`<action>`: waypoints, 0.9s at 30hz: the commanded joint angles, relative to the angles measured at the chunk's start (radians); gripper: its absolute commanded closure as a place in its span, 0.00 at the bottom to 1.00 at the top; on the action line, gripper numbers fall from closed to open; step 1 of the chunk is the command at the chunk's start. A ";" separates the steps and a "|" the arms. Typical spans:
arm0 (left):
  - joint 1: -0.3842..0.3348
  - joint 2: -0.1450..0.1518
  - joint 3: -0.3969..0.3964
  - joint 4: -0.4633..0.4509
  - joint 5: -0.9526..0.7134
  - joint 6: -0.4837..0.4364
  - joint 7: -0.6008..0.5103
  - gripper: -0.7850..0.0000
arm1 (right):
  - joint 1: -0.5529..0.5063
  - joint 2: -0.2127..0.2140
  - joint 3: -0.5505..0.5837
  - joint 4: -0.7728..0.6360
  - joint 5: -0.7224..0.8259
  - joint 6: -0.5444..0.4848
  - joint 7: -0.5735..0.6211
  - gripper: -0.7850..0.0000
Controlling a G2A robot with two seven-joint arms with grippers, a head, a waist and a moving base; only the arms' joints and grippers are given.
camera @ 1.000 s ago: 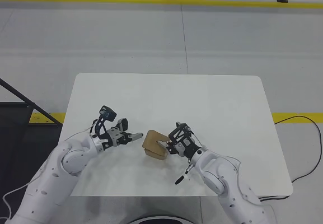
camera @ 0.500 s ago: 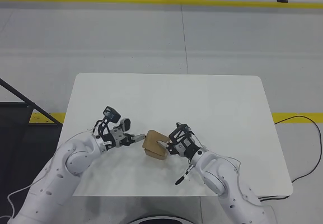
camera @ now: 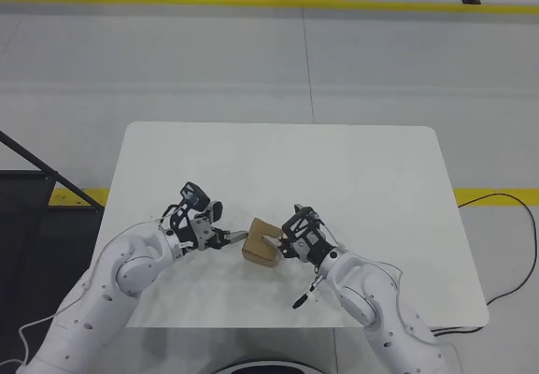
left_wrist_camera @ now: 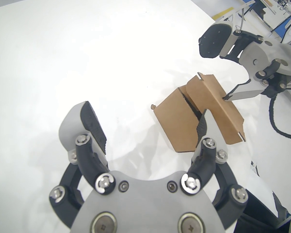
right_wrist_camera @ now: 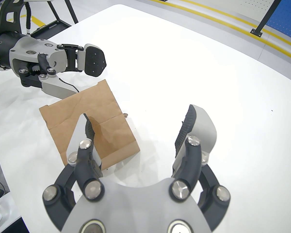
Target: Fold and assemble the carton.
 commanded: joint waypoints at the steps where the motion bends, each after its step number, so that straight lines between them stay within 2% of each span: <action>1: -0.001 -0.001 0.003 0.000 0.003 -0.001 0.000 0.00 | 0.001 0.000 0.000 0.000 0.002 -0.001 0.002 0.09; 27: -0.004 -0.008 0.003 0.012 0.004 0.010 0.001 0.00 | 0.015 -0.004 -0.007 0.024 0.003 -0.003 0.006 0.07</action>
